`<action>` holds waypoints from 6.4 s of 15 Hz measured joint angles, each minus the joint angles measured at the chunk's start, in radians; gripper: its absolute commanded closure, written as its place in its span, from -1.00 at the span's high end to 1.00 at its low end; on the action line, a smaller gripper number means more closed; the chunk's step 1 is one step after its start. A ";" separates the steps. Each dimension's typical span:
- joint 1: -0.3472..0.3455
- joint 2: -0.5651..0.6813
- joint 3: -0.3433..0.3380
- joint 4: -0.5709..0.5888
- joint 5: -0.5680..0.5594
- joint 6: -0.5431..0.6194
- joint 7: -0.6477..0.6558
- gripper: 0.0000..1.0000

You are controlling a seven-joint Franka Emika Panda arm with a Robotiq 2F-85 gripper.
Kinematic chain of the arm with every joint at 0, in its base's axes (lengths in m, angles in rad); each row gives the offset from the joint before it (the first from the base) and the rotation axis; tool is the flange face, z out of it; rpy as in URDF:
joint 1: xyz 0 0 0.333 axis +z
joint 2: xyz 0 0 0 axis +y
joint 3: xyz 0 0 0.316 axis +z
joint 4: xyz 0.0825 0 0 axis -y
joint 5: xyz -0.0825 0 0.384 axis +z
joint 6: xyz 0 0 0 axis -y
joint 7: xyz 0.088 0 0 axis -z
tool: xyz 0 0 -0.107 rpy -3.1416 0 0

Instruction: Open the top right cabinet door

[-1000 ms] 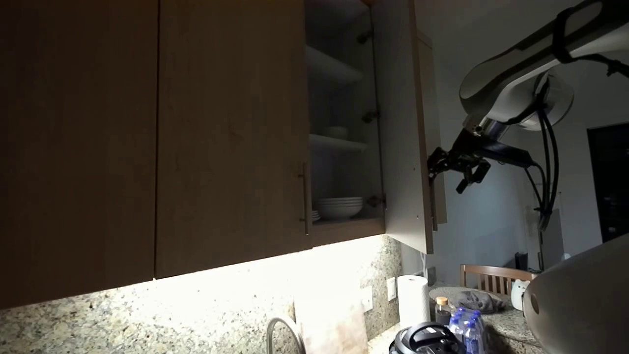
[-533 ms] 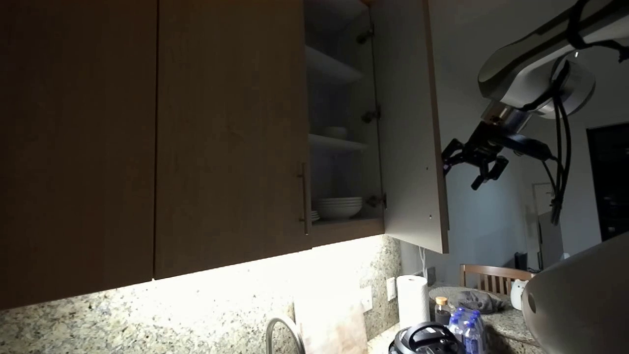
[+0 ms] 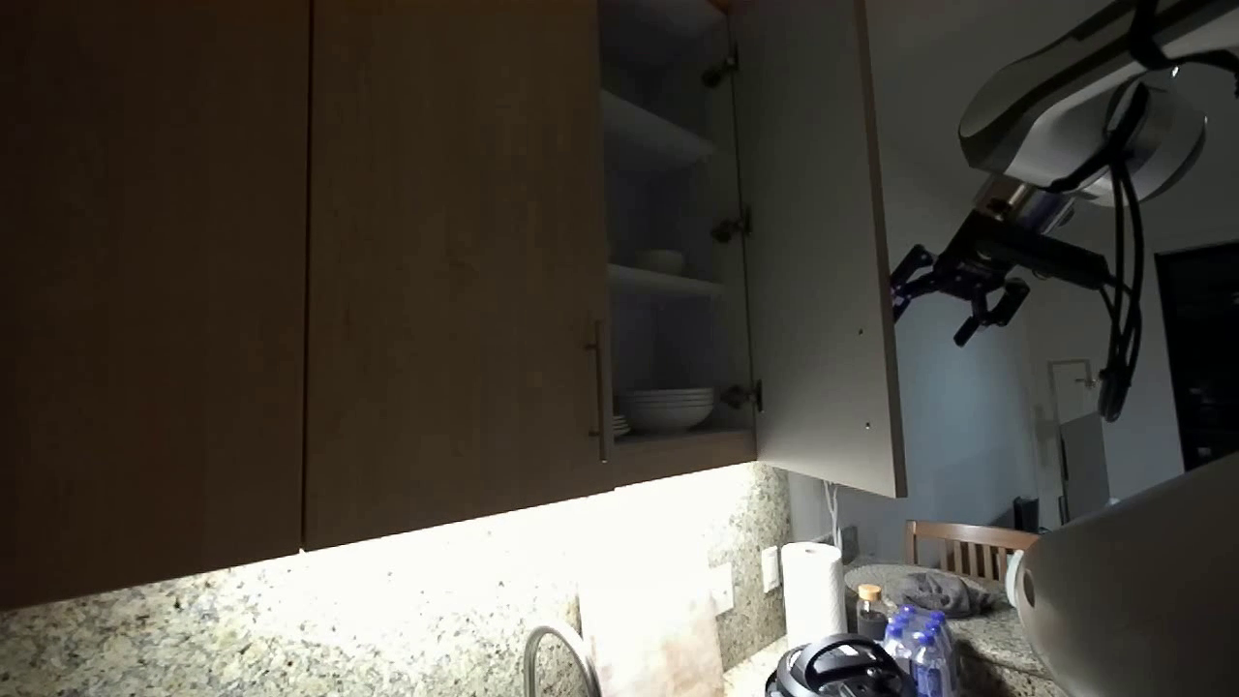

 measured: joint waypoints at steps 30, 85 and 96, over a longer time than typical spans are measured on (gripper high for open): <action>-0.577 0.148 0.384 0.178 -0.081 0.337 0.417 1.00; 0.370 -0.294 0.197 -0.005 -0.574 -0.613 -0.556 1.00; 0.541 -0.284 0.339 0.056 -0.577 -0.794 -0.550 1.00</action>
